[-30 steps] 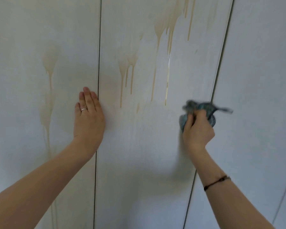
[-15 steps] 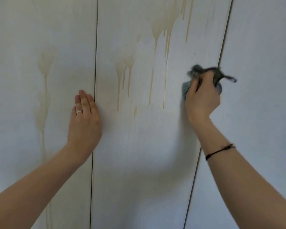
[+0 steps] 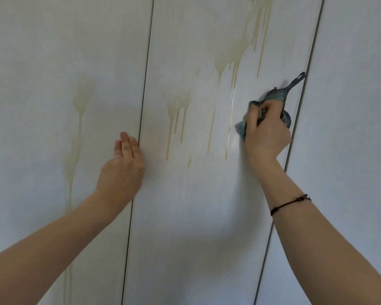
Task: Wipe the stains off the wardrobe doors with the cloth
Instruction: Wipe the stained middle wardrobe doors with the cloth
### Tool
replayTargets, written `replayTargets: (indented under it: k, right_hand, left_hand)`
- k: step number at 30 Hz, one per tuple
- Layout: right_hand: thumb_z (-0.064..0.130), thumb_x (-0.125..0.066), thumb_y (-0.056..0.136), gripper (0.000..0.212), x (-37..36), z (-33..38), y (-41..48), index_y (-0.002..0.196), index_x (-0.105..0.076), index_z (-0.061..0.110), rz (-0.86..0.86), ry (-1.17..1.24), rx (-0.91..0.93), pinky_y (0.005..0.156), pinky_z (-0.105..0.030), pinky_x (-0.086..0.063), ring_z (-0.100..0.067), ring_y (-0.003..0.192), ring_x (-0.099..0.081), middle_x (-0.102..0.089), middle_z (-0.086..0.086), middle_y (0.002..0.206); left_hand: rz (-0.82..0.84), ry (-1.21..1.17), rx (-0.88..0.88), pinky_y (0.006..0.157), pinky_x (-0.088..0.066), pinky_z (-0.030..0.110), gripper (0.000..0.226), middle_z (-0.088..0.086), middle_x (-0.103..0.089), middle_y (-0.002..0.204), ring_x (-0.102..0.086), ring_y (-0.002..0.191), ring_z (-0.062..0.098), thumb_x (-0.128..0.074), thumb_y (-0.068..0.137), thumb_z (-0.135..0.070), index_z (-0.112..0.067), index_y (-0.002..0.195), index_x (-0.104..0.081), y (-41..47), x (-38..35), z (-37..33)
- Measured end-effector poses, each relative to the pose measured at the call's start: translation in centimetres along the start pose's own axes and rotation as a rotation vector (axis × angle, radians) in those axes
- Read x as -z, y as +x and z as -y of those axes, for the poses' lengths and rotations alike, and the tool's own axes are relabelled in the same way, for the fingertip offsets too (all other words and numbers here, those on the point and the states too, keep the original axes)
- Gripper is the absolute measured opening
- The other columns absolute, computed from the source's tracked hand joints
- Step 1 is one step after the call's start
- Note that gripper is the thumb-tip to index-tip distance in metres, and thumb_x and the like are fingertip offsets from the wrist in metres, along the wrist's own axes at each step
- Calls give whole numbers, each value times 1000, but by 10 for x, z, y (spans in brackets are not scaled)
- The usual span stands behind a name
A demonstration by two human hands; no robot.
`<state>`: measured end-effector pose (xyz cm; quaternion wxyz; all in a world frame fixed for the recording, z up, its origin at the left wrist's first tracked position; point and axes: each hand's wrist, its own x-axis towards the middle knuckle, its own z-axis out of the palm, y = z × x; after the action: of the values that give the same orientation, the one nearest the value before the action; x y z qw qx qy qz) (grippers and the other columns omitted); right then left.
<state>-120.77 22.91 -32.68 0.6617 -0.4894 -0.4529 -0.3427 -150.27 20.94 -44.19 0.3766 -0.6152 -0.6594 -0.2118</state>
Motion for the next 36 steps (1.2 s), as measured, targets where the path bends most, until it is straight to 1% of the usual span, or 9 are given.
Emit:
replayTargets:
  k: [2, 5, 9, 17, 21, 24, 28, 31, 36]
  right_hand:
    - [47, -45, 102, 25, 2, 0, -29, 95, -48, 23, 87, -2, 22, 52, -28, -28, -21, 58, -51, -52, 7, 66]
    - [30, -67, 90, 21, 10, -18, -109, 76, -53, 21, 271, -42, 341, 47, -22, -19, -20, 46, -45, -49, 6, 55]
    - [32, -64, 86, 38, 1, -33, -109, 54, -47, 20, 239, -125, 698, 43, -24, -23, -17, 41, -47, -44, 5, 46]
    - [45, -48, 98, 45, -12, 30, -9, 65, -41, 17, 102, -68, 194, 45, -26, -21, -20, 47, -41, -42, 2, 51]
    - [33, -59, 89, 35, -8, 12, -94, 60, -43, 21, 271, -101, 475, 49, -21, -14, -22, 39, -42, -38, 4, 45]
    - [36, -58, 86, 20, -11, 13, -83, 75, -54, 20, 261, -85, 553, 48, -19, -18, -22, 35, -42, -31, 9, 46]
    - [37, -55, 93, 28, -17, 52, 0, 114, -54, 20, 218, -31, 322, 51, -28, -25, -25, 49, -48, -40, 12, 54]
    - [40, -50, 94, 17, -19, 61, 9, 93, -50, 24, 172, 6, 252, 50, -27, -22, -23, 53, -50, -45, 7, 56]
    - [33, -68, 84, 27, -11, 29, -93, 71, -47, 23, 287, 0, 406, 43, -22, -26, -21, 45, -46, -47, 6, 53]
  left_hand:
    - [-3, 17, 5, 57, -59, 42, 62, 45, -40, 139, -61, 117, 47, -23, 81, 3, 21, 138, -39, 1, -2, 0]
    - [52, 8, -1, 54, -58, 44, 58, 45, -46, 133, -65, 109, 47, -44, 78, 3, 21, 133, -46, 5, 5, 3]
    - [110, 15, -43, 45, -55, 43, 58, 42, -58, 119, -72, 89, 44, -66, 65, 0, 19, 120, -60, 8, 17, 14]
    - [-83, 6, -117, 40, -50, 38, 51, 39, -64, 112, -72, 71, 41, -47, 66, -2, 16, 110, -67, 14, 14, 17]
    - [-236, -79, -139, 39, -45, 29, 43, 23, -71, 109, -71, 63, 33, -57, 69, 1, 7, 110, -69, 8, 13, 24]
    - [-448, -223, -189, 43, -48, 30, 33, 6, -70, 123, -74, 91, 27, -50, 78, 2, -7, 103, -71, 15, 19, 40]
    - [-508, -209, -130, 71, -57, 40, 59, 19, -49, 147, -54, 131, 31, -32, 80, 6, 3, 135, -54, 42, 25, 42]
    - [-399, -123, -114, 103, -49, 44, 61, 29, -31, 156, -38, 142, 39, -30, 87, 7, 10, 148, -31, 55, 21, 36]
    - [-363, -122, -90, 116, -36, 45, 68, 28, -15, 161, -25, 149, 39, -36, 89, 10, 10, 153, -15, 52, 10, 34]
